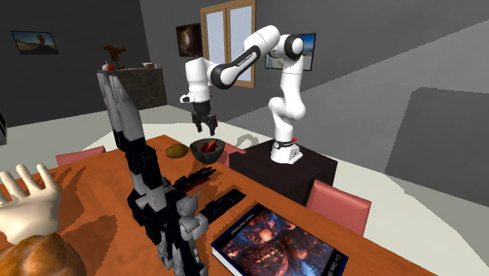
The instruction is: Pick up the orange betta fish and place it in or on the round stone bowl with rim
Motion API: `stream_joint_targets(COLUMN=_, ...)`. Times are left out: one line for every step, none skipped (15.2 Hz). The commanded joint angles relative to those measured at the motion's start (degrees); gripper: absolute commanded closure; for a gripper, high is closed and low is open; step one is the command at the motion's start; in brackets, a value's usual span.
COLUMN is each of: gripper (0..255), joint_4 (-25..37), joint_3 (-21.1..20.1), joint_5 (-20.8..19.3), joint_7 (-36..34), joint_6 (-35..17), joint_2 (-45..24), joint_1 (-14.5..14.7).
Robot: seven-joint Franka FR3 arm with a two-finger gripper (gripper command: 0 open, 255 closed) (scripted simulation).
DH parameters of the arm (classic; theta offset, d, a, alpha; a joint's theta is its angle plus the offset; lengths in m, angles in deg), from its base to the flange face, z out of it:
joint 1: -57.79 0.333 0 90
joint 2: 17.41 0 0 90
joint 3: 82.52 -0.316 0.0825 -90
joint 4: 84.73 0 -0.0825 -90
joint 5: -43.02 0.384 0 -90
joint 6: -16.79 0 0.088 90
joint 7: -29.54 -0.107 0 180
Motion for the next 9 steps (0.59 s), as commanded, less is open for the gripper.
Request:
stream_joint_targets(gripper=0, joint_4=0.0, joint_3=0.0, joint_5=0.0, joint_7=0.0, joint_6=0.0, joint_2=0.0, joint_1=0.0)
stream_joint_targets(gripper=0, joint_4=1.4, joint_3=0.0, joint_5=0.0, joint_7=0.0, joint_6=1.9, joint_2=0.5, joint_1=0.0)
stream_joint_targets(gripper=0, joint_4=3.0, joint_3=0.0, joint_5=-0.1, joint_7=-0.1, joint_6=3.9, joint_2=0.9, joint_1=0.0)
stream_joint_targets(gripper=0, joint_4=4.5, joint_3=0.0, joint_5=-0.1, joint_7=-0.1, joint_6=5.8, joint_2=1.3, joint_1=0.0)
stream_joint_targets(gripper=0, joint_4=5.9, joint_3=-0.1, joint_5=-0.1, joint_7=-0.1, joint_6=7.3, joint_2=1.5, joint_1=0.0)
stream_joint_targets(gripper=0, joint_4=5.9, joint_3=-0.1, joint_5=-0.1, joint_7=-0.1, joint_6=7.3, joint_2=1.5, joint_1=0.0)
stream_joint_targets(gripper=0, joint_4=5.9, joint_3=-0.1, joint_5=-0.1, joint_7=-0.1, joint_6=7.3, joint_2=1.5, joint_1=0.0)
stream_joint_targets(gripper=0, joint_4=5.9, joint_3=-0.1, joint_5=-0.1, joint_7=-0.1, joint_6=7.3, joint_2=1.5, joint_1=0.0)
stream_joint_targets(gripper=0, joint_4=5.9, joint_3=-0.1, joint_5=-0.1, joint_7=-0.1, joint_6=7.3, joint_2=1.5, joint_1=0.0)
